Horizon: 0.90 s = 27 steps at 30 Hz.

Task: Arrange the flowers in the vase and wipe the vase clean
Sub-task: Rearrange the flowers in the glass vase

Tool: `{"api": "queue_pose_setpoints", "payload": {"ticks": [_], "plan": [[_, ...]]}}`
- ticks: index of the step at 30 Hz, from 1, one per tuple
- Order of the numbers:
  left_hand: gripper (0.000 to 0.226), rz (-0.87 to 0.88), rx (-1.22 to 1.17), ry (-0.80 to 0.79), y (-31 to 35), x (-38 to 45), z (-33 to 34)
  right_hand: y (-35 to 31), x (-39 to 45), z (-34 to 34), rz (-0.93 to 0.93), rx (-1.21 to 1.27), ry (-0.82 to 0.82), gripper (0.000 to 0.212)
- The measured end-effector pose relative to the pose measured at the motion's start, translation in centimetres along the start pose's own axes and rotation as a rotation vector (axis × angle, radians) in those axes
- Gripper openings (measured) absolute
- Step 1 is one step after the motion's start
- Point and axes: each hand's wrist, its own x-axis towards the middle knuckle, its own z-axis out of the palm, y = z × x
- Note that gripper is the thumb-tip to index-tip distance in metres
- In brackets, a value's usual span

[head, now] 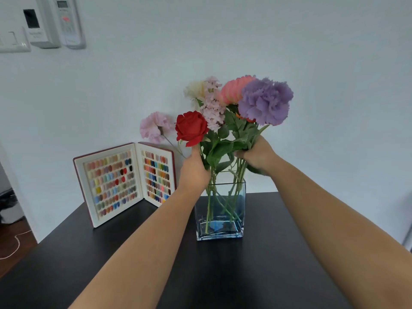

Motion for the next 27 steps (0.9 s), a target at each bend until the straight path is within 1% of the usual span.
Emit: {"api": "queue_pose_setpoints", "payload": {"ticks": [2,5,9,11,13,15,17,18,19,21,22,23,24,27], "plan": [[0.075,0.012,0.023,-0.012,0.1,0.1,-0.2,-0.6,0.0,-0.5,-0.042,-0.112,0.0,0.04],[0.077,0.02,0.077,-0.051,0.3,0.3,-0.9,-1.2,-0.4,-0.2,-0.061,-0.18,-0.03,0.04],[0.083,0.033,0.149,-0.069,0.4,0.6,-2.0,-0.5,-1.0,1.5,-0.016,-0.149,-0.101,0.041],[0.083,0.035,0.171,-0.092,0.1,0.7,-2.0,0.2,-1.2,2.3,0.004,-0.14,-0.119,0.038],[0.086,-0.008,0.213,-0.129,-0.3,0.3,-1.9,0.9,-1.3,2.8,-0.018,-0.174,-0.132,0.034],[0.093,-0.044,0.245,-0.14,-1.3,0.1,-1.5,1.2,-1.5,2.9,-0.038,-0.172,-0.144,0.036],[0.099,-0.066,0.306,-0.147,-2.3,0.0,-1.2,1.3,-1.8,2.8,-0.007,-0.13,-0.151,0.037],[0.101,-0.087,0.323,-0.165,-2.7,0.0,-1.3,1.4,-2.1,2.8,0.016,-0.099,-0.153,0.04],[0.104,-0.122,0.3,-0.191,-2.8,-0.2,-1.4,1.5,-2.3,2.7,0.035,-0.069,-0.147,0.049],[0.109,-0.193,0.151,-0.244,-3.1,-0.6,-1.8,1.8,-2.9,2.5,0.048,-0.029,-0.109,0.075],[0.109,-0.226,0.041,-0.253,-2.8,-1.1,-2.3,1.9,-3.3,2.4,0.042,-0.02,-0.081,0.083],[0.105,-0.258,-0.099,-0.247,-2.5,-1.6,-2.7,2.1,-3.8,2.4,0.039,-0.008,-0.056,0.084],[0.098,-0.283,-0.252,-0.224,-2.4,-2.0,-3.1,2.2,-4.5,2.3,0.035,0.01,-0.031,0.081],[0.068,-0.379,-0.693,-0.099,-2.3,-3.0,-3.9,2.4,-6.2,2.4,0.007,0.076,0.071,0.067]]}}
